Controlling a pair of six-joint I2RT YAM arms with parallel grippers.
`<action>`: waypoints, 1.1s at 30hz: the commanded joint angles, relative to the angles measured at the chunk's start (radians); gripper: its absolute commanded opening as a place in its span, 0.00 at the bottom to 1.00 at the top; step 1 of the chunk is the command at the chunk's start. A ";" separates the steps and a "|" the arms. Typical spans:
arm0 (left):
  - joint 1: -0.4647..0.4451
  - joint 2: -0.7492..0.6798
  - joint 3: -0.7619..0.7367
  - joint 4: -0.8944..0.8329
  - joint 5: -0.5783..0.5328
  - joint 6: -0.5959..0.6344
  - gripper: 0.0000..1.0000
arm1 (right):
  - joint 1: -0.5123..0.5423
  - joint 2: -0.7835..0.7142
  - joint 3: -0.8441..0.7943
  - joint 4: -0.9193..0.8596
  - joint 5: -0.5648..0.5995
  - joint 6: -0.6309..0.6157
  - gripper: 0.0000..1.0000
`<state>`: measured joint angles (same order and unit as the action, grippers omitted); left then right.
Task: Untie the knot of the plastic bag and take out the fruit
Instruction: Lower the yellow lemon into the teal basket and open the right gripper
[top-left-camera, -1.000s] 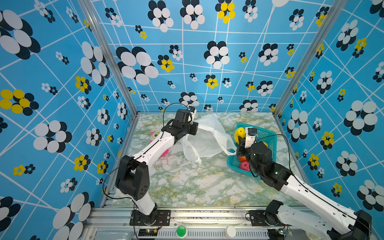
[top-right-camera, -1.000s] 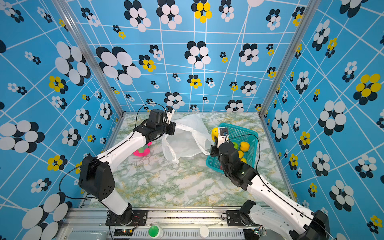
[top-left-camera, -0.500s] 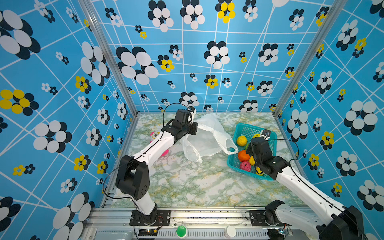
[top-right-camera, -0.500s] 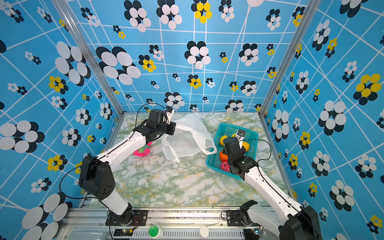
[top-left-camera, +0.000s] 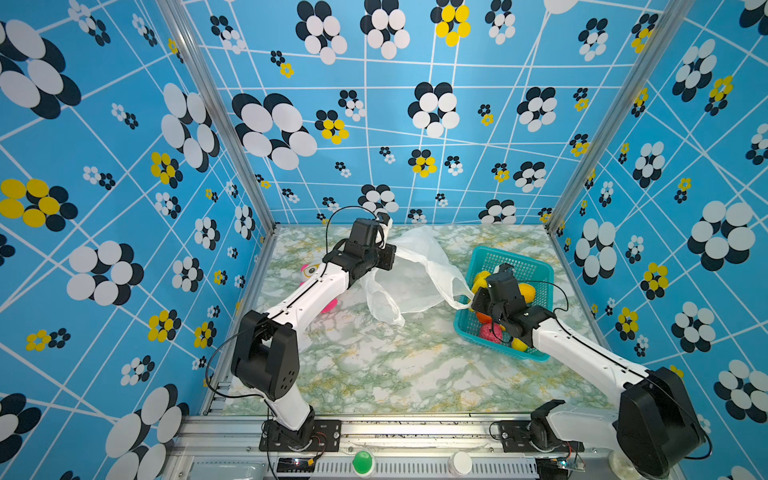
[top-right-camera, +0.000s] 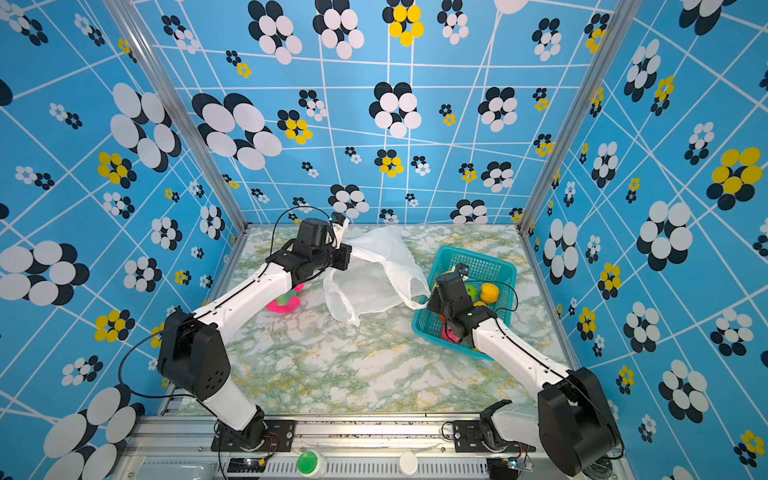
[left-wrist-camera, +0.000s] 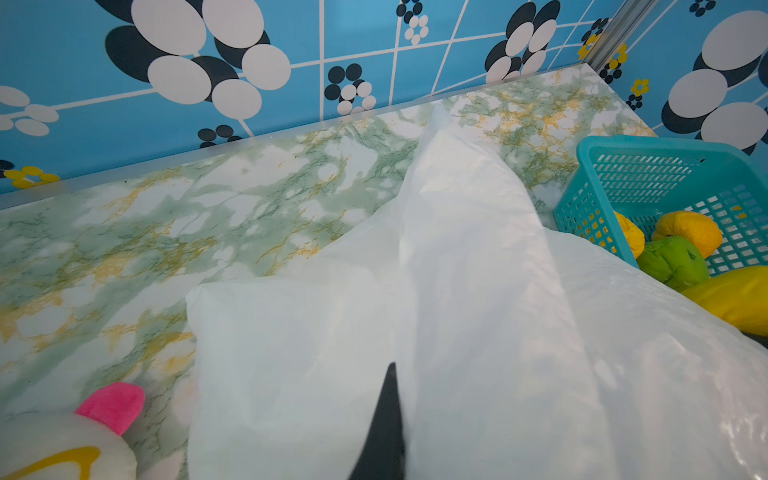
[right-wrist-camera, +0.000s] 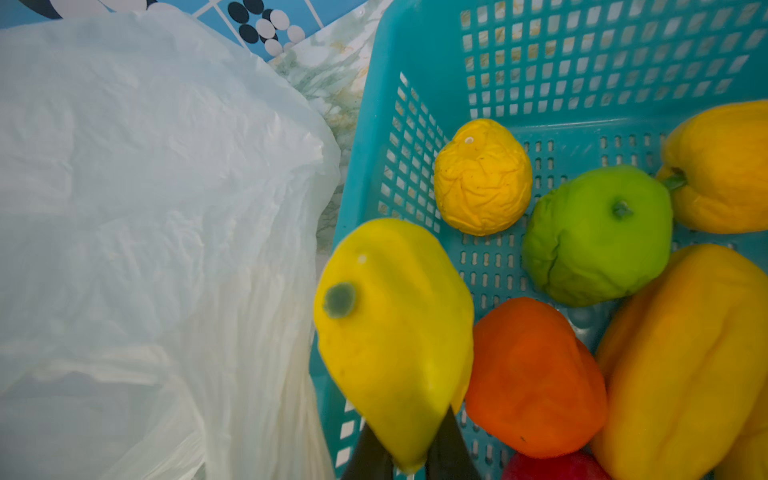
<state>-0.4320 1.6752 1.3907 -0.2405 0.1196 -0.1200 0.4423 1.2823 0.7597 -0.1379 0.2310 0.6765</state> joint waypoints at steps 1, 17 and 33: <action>0.006 -0.020 0.006 -0.007 0.005 0.002 0.00 | -0.003 0.031 -0.005 0.062 -0.058 0.040 0.07; 0.003 -0.049 -0.048 0.029 0.001 -0.007 0.00 | -0.004 0.134 0.029 0.049 0.016 0.036 0.48; -0.028 0.085 -0.031 0.179 -0.041 -0.051 0.07 | -0.004 -0.236 -0.027 -0.128 0.149 -0.009 0.68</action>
<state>-0.4488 1.7649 1.3411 -0.0967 0.1013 -0.1509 0.4397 1.0676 0.7551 -0.1848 0.3290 0.6884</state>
